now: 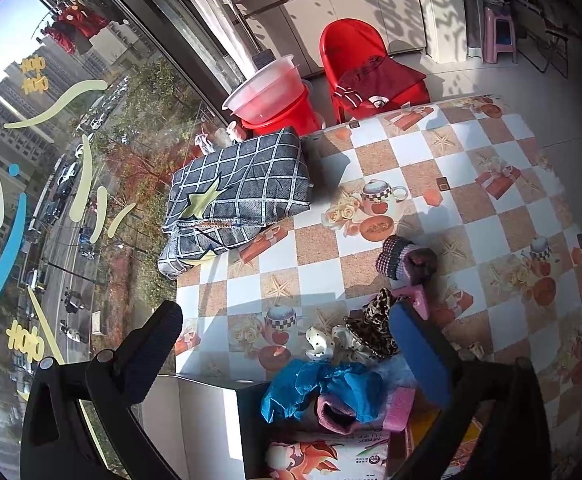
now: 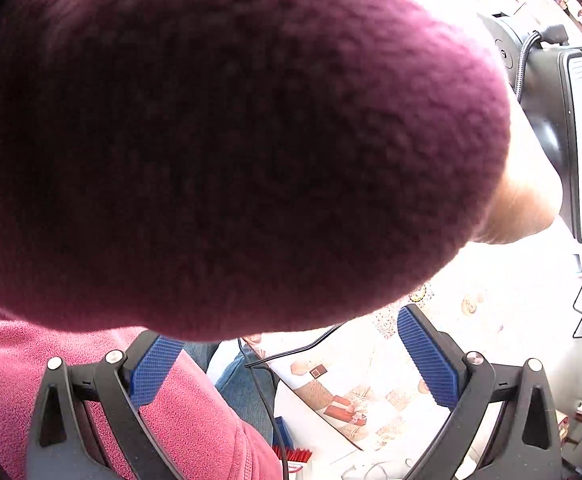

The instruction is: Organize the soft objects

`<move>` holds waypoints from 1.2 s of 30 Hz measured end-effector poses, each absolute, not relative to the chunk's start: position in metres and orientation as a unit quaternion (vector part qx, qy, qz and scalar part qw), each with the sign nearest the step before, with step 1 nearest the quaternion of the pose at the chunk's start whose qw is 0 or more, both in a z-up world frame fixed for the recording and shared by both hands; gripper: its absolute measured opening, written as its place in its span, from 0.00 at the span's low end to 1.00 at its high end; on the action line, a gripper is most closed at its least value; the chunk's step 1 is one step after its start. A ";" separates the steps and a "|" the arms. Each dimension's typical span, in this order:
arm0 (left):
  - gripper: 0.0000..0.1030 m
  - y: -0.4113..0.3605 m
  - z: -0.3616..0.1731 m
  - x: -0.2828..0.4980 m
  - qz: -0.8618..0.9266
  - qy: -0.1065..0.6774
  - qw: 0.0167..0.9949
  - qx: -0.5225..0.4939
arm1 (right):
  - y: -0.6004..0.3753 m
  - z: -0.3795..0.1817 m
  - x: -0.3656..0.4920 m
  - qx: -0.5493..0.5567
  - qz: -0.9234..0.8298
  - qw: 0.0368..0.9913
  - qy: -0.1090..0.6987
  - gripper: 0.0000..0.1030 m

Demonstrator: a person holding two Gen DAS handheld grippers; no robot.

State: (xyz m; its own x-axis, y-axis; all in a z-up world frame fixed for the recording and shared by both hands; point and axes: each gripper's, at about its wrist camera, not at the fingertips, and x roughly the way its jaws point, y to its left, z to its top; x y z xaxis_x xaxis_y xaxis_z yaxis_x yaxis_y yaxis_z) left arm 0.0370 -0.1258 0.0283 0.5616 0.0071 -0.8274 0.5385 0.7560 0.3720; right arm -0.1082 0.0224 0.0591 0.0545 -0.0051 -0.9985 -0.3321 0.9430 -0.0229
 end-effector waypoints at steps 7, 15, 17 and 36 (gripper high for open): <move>1.00 -0.126 0.027 0.037 -0.159 0.439 0.827 0.311 | 0.017 0.057 -0.106 -0.123 0.115 0.713 0.680 1.00; 1.00 -0.126 0.026 0.035 -0.160 0.438 0.828 0.310 | 0.033 0.061 -0.107 -0.123 0.114 0.713 0.681 1.00; 1.00 -0.127 0.026 0.034 -0.160 0.437 0.828 0.312 | 0.032 0.061 -0.107 -0.122 0.113 0.713 0.681 1.00; 1.00 -0.095 0.010 0.070 -0.219 0.505 0.800 0.240 | -0.070 0.067 -0.103 0.007 0.075 0.726 0.683 1.00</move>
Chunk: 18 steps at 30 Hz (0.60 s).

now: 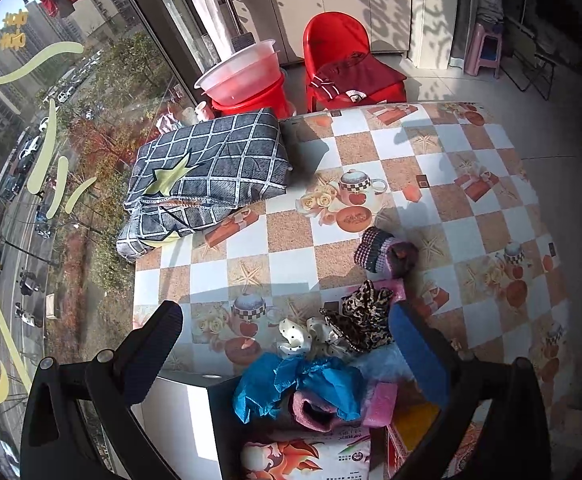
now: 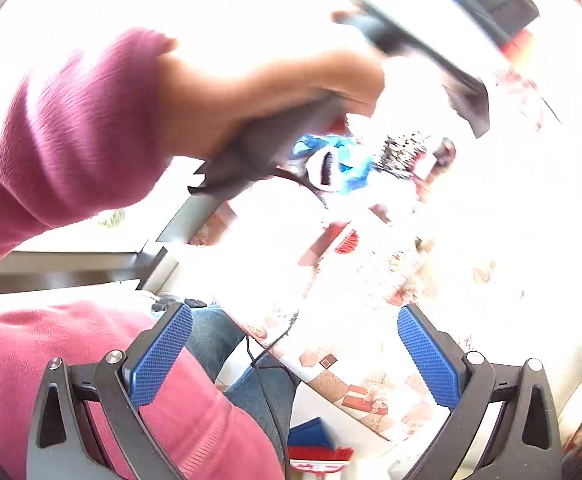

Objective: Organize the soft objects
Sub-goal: 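Grasp the beige knit item with the right gripper while the left grasps the striped knit mitten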

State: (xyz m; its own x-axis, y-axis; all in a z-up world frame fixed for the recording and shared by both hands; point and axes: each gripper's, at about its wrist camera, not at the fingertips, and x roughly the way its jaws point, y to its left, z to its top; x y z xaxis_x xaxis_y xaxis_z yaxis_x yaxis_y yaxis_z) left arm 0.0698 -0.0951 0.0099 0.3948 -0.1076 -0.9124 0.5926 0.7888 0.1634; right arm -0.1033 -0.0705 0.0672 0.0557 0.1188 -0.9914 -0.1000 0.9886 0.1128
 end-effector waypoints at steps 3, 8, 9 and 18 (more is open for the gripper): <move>1.00 -0.076 -0.006 0.093 -0.214 0.542 0.781 0.224 | -0.174 0.057 -0.105 0.136 -0.029 0.728 0.671 1.00; 1.00 -0.089 -0.030 0.104 -0.234 0.565 0.758 0.230 | -0.293 -0.012 -0.103 0.294 -0.150 0.690 0.644 1.00; 1.00 -0.100 -0.037 0.104 -0.244 0.568 0.749 0.239 | -0.302 -0.029 -0.097 0.305 -0.154 0.681 0.648 1.00; 1.00 -0.209 -0.123 0.101 -0.282 0.590 0.677 0.338 | -0.264 -0.150 -0.071 0.284 -0.101 0.654 0.694 1.00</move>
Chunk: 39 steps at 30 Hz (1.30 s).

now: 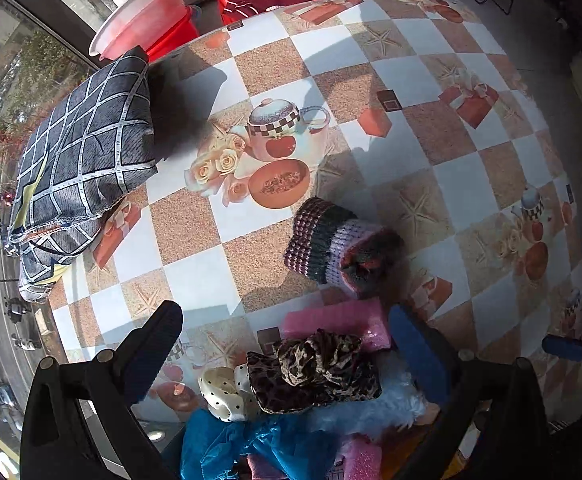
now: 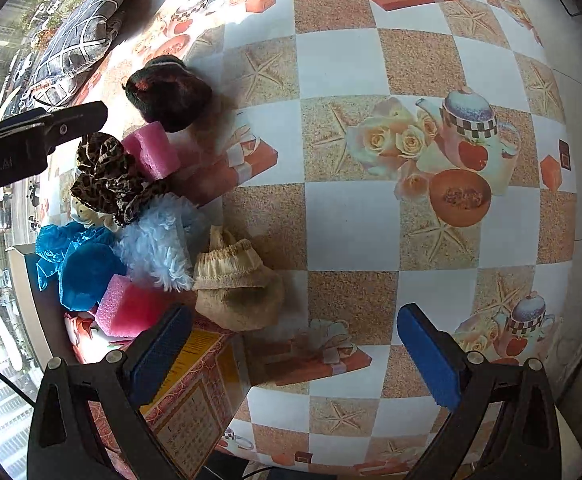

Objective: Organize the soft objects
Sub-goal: 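Grasp the beige knit item with the right gripper while the left grasps the striped knit mitten, then lift both knit items and carry them toward the open white box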

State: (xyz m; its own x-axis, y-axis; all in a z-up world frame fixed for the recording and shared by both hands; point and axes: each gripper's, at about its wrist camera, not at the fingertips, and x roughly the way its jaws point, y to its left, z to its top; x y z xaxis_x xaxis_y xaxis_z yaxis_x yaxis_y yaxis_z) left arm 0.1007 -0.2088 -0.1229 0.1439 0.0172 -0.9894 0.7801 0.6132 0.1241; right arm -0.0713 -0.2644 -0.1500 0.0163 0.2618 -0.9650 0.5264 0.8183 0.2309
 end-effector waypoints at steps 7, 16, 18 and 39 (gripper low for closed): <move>0.88 -0.241 -0.175 0.107 -0.266 0.630 0.637 0.356 | -0.228 -0.193 -0.048 0.213 -0.047 0.648 0.730 0.95; 0.55 -0.249 -0.184 0.117 -0.272 0.675 0.613 0.307 | -0.215 -0.176 -0.051 0.147 -0.039 0.671 0.725 0.22; 0.51 -0.244 -0.175 0.121 -0.279 0.676 0.623 0.279 | -0.227 -0.165 -0.061 0.175 -0.042 0.685 0.706 0.22; 0.50 -0.223 0.001 -0.010 -0.355 0.536 0.733 0.222 | -0.323 -0.108 -0.193 0.369 -0.087 0.689 0.617 0.22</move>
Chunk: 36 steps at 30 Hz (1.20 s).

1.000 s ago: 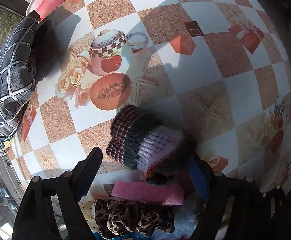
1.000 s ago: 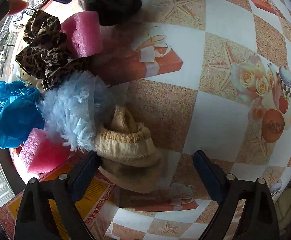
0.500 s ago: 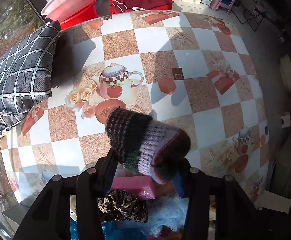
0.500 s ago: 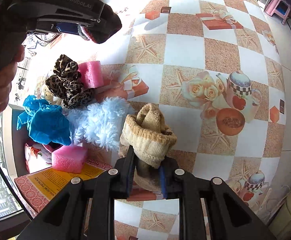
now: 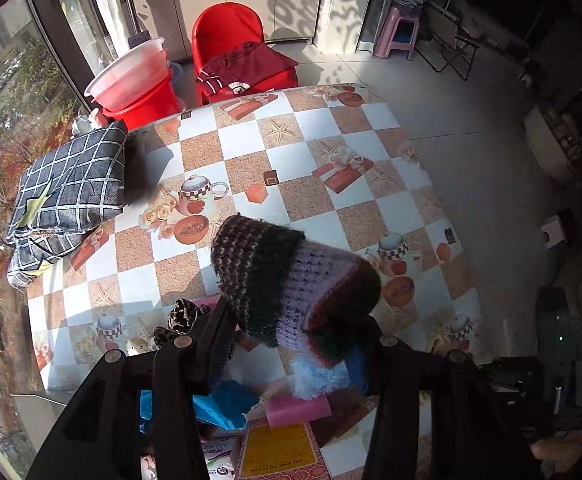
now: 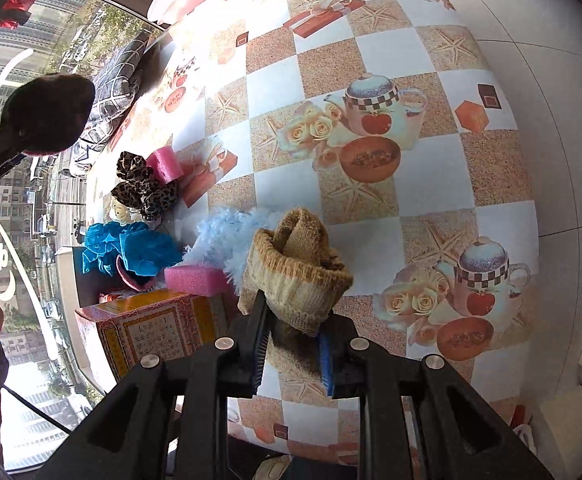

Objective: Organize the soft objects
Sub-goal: 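Lift both knit items and carry them toward the open white box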

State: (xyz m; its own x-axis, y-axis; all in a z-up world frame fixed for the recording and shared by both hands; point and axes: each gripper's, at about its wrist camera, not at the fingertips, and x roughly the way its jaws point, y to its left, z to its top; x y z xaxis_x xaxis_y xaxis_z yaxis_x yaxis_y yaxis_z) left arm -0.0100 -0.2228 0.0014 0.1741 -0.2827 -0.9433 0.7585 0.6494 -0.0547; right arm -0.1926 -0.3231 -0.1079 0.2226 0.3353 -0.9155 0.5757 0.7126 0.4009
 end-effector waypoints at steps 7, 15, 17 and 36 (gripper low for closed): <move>0.50 -0.207 0.006 -0.070 -0.357 0.543 0.721 0.240 | -0.322 -0.170 -0.203 0.329 -0.120 0.651 0.674 0.57; 0.50 -0.203 0.001 -0.127 -0.387 0.538 0.690 0.291 | -0.317 -0.172 -0.218 0.294 -0.132 0.657 0.681 0.20; 0.50 -0.204 -0.001 -0.144 -0.406 0.534 0.678 0.300 | -0.328 -0.157 -0.234 0.328 -0.122 0.668 0.657 0.20; 0.50 -0.117 -0.029 -0.234 -0.485 0.506 0.603 0.380 | -0.241 -0.110 -0.301 0.275 -0.102 0.679 0.673 0.20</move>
State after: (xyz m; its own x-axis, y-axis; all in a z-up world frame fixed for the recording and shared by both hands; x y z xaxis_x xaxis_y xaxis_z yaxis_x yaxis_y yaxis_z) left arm -0.2342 -0.1170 -0.0286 0.0172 -0.2008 -0.9795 0.9704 0.2395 -0.0320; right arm -0.3009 -0.2414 -0.1095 0.0748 0.2320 -0.9698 0.5082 0.8279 0.2373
